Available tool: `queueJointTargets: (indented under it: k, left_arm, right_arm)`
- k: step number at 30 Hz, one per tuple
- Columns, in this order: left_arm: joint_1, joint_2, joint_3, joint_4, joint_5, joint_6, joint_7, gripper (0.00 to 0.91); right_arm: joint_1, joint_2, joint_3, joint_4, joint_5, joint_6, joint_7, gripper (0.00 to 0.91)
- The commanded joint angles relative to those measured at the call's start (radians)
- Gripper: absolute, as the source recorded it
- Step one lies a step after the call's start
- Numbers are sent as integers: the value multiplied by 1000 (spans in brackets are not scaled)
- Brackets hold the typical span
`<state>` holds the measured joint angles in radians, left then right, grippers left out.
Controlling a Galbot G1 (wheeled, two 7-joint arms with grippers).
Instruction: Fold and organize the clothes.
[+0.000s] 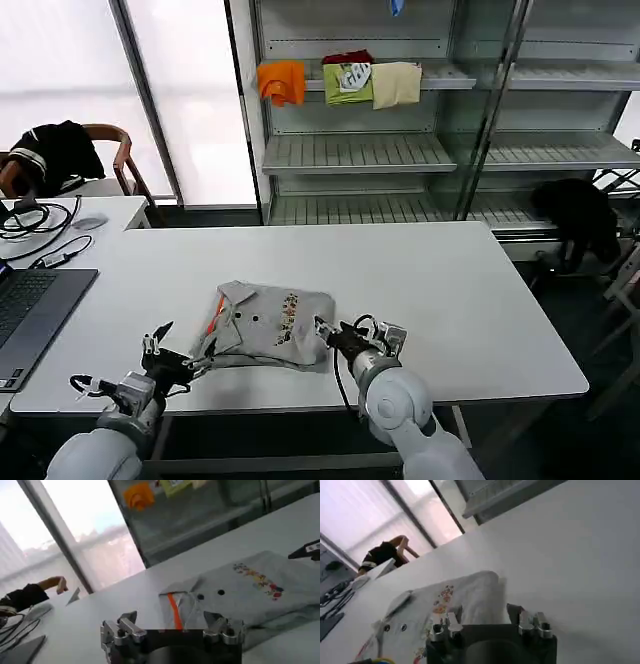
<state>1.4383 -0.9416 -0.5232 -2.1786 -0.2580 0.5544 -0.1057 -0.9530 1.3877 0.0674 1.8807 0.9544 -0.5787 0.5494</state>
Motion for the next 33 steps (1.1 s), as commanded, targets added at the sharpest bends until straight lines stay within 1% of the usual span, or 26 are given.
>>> queueJointTargets:
  k: [1,5,6,7,8,9,17,33]
  left_arm:
    - [61,1,-14,-13,17,1,13,907]
    - [74,-5,-2,-20,8,7,20,907]
    - [75,-6,-2,-20,9,8,23,907]
    - [79,-6,-2,-20,12,7,26,907]
    - [82,-5,0,-21,14,8,29,907]
    - [84,-4,1,-21,20,8,33,907]
    - [77,12,33,-2,95,7,64,907]
    - [10,14,70,73,110,9,60,907]
  right_arm:
    - [21,5,-27,-22,5,-1,3,524]
    - [28,7,-35,-30,1,-1,1,524]
    - [30,7,-35,-31,1,-1,1,474]
    - [30,7,-35,-31,1,-1,1,202]
    - [32,8,-34,-33,2,0,-1,111]
    - [32,8,-33,-33,2,0,-2,0]
    - [36,7,-26,-30,1,0,-9,0]
    - [32,5,-24,-18,1,0,-12,0]
